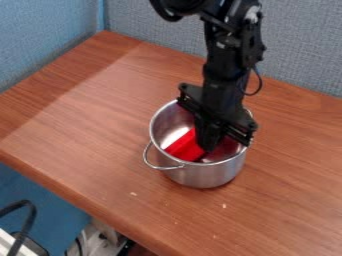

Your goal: Move the red object from the metal pot to the table

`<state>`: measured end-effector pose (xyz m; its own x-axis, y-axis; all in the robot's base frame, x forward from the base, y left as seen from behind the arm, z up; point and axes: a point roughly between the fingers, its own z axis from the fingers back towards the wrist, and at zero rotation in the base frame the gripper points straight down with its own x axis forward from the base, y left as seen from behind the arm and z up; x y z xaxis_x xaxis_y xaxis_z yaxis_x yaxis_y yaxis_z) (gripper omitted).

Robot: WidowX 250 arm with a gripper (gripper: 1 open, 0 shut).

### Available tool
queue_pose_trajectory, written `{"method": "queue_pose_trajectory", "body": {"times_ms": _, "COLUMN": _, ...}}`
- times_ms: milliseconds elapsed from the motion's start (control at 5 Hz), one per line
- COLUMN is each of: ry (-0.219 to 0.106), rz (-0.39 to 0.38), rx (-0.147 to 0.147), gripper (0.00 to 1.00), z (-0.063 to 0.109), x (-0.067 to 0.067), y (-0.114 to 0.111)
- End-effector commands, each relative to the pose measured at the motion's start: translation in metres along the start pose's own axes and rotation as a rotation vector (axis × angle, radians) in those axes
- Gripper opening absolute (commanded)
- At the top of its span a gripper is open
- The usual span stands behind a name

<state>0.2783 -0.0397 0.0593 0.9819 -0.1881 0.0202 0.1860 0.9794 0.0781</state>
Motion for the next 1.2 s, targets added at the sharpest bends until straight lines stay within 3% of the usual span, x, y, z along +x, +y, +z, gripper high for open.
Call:
{"method": "queue_pose_trajectory", "body": {"times_ms": 0, "ry": -0.048, "rz": 0.019, "rx": 0.009, "gripper": 1.00, "z": 0.0173, "x": 0.0052, "y": 0.0095}}
{"method": "queue_pose_trajectory", "body": {"times_ms": 200, "ry": -0.046, "rz": 0.023, "rx": 0.011, "gripper": 1.00, "z": 0.0190, "x": 0.0065, "y": 0.0118}}
{"method": "queue_pose_trajectory", "body": {"times_ms": 400, "ry": -0.039, "rz": 0.023, "rx": 0.015, "gripper": 0.00, "z": 0.0156, "x": 0.0072, "y": 0.0125}}
{"method": "queue_pose_trajectory", "body": {"times_ms": 800, "ry": -0.032, "rz": 0.020, "rx": 0.022, "gripper": 0.00, "z": 0.0146, "x": 0.0080, "y": 0.0154}}
{"method": "queue_pose_trajectory", "body": {"times_ms": 1000, "ry": -0.034, "rz": 0.024, "rx": 0.022, "gripper": 1.00, "z": 0.0170, "x": 0.0107, "y": 0.0172}}
